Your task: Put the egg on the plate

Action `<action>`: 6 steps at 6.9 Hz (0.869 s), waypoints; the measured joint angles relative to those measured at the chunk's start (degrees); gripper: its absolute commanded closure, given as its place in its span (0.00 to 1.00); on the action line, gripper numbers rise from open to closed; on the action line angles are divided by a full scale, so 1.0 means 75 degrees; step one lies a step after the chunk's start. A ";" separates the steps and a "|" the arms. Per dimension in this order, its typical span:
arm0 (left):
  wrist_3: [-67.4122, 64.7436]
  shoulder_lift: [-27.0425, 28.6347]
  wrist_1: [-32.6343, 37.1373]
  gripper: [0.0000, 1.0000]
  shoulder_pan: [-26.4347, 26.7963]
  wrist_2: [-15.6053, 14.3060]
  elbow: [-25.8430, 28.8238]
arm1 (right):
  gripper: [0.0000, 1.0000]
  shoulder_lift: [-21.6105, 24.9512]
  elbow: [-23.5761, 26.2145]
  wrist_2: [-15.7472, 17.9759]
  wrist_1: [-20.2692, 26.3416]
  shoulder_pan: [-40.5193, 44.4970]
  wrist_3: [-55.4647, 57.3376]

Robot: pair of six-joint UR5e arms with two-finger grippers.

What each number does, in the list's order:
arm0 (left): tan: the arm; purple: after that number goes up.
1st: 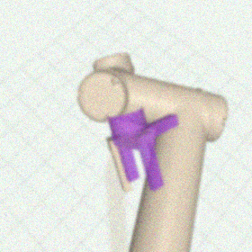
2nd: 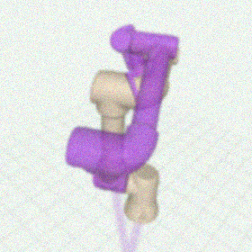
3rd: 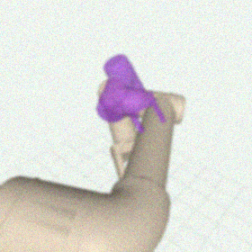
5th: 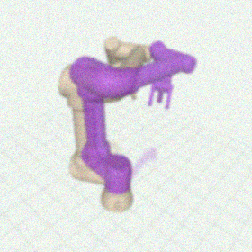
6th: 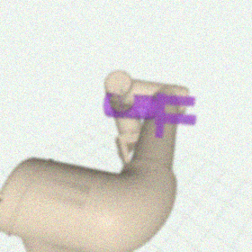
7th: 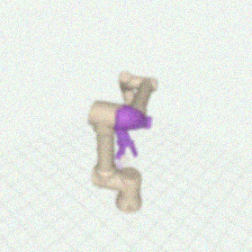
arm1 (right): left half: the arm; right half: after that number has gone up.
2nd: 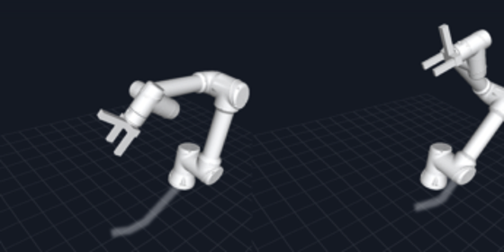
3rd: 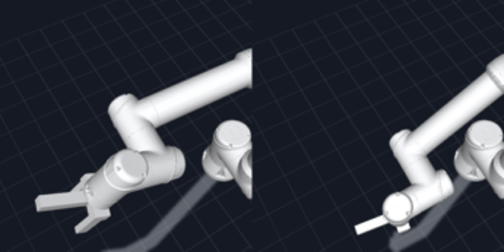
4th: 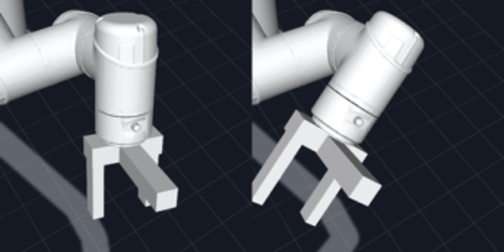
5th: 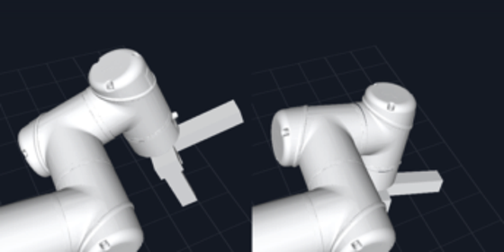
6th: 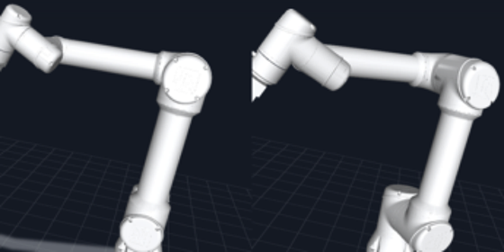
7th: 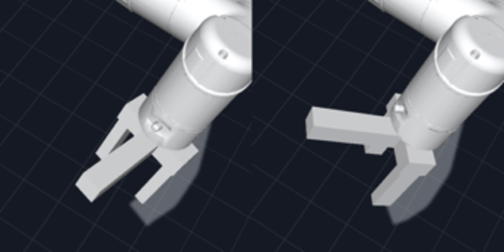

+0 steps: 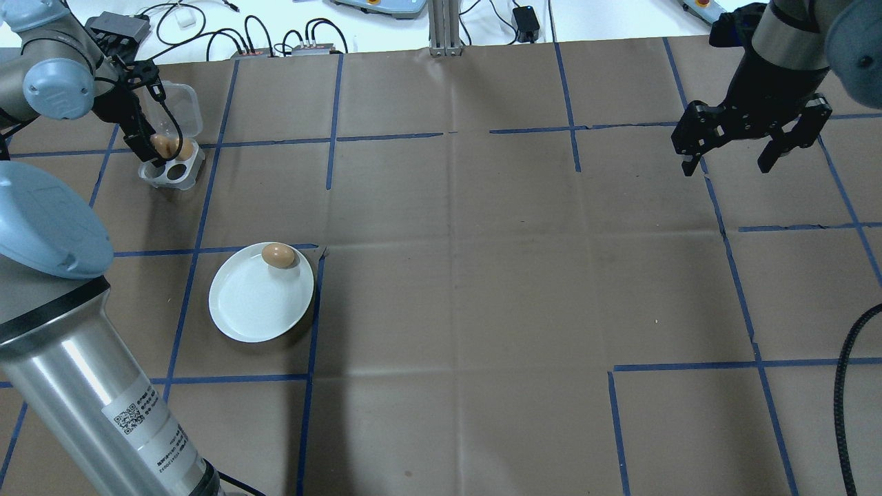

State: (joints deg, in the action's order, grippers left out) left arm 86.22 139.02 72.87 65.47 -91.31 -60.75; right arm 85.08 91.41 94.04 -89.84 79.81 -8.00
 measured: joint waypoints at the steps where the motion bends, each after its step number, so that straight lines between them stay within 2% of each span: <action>1: 0.0000 -0.0022 -0.0001 0.17 0.0004 0.0002 0.0005 | 0.00 0.0000 0.0000 0.0000 -0.0002 0.0000 0.0000; 6: -0.0126 -0.0082 0.0037 0.38 0.0024 0.0014 -0.0016 | 0.00 0.0000 0.0000 0.0000 0.0003 0.0000 0.0000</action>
State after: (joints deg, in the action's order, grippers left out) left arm 85.28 138.41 73.15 65.65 -91.21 -60.87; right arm 85.08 91.41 94.04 -89.82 79.81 -8.00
